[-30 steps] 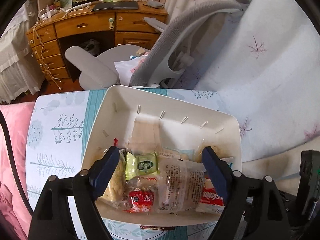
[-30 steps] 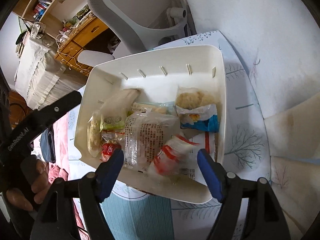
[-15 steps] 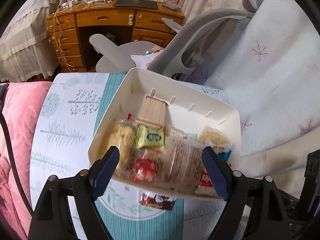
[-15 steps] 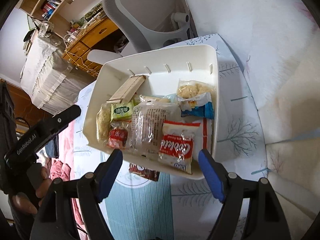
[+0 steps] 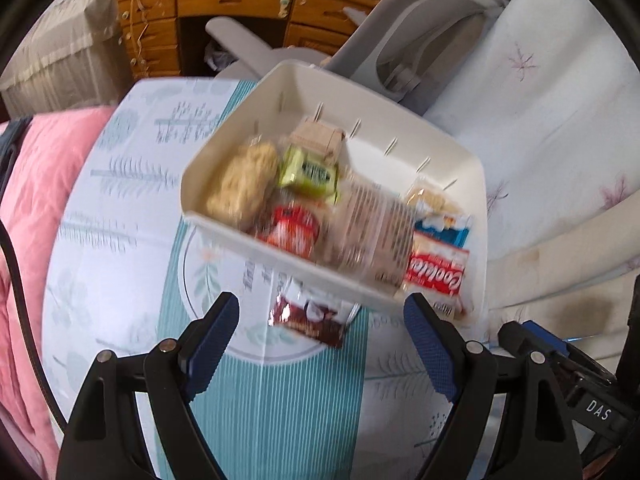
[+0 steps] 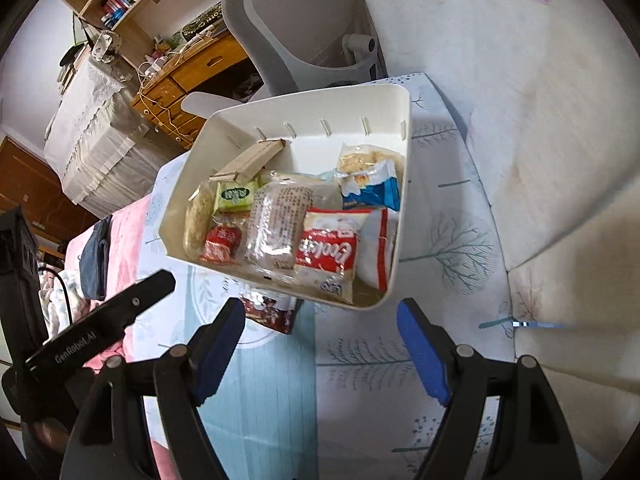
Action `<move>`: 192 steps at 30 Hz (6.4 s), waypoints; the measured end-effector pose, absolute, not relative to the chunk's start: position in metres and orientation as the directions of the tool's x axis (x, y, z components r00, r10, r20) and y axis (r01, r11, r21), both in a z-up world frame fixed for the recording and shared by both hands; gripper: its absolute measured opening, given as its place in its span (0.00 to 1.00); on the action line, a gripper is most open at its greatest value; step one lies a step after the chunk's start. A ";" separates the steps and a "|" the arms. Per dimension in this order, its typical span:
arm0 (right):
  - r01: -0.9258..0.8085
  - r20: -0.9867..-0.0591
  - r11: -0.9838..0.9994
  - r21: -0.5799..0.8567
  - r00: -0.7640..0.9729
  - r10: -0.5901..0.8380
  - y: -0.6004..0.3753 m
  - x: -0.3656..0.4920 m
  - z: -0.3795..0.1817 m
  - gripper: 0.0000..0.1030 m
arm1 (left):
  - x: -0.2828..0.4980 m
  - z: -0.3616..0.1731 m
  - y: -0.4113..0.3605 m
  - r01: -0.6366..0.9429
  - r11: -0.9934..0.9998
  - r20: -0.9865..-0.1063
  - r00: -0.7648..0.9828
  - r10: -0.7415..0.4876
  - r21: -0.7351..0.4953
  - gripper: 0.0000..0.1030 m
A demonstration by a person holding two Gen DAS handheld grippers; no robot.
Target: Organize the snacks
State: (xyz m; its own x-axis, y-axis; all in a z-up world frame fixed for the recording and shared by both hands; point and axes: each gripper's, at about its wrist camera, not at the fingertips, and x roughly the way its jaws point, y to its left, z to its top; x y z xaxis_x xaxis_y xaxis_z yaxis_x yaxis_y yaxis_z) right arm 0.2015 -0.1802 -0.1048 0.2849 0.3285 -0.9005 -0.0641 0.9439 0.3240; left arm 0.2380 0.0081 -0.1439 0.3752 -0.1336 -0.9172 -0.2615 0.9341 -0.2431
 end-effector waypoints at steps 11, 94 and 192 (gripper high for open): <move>-0.095 -0.892 0.962 0.254 0.361 0.271 -0.192 0.181 -0.131 0.77 | 0.222 -0.203 -0.001 -0.304 0.928 -0.939 0.327 -0.108 -0.213 0.83; 0.126 -0.922 0.983 0.131 0.381 0.074 -0.123 0.128 -0.151 0.77 | 0.250 -0.142 0.045 0.094 0.947 -0.827 0.466 -0.314 -0.306 0.25; 0.340 -0.951 0.939 0.043 0.303 -0.066 -0.177 0.066 -0.155 0.77 | 0.318 -0.170 0.018 -0.030 0.939 -0.883 0.352 -0.310 -0.342 0.15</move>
State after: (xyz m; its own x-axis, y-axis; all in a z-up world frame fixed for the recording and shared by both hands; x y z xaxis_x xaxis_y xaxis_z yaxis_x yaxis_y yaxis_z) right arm 0.0655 -0.1769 -0.1547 0.3033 -0.0660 -0.9506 0.3400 0.9394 0.0432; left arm 0.3182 0.0177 -0.1696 0.3517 -0.3101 -0.8833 -0.0301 0.9393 -0.3417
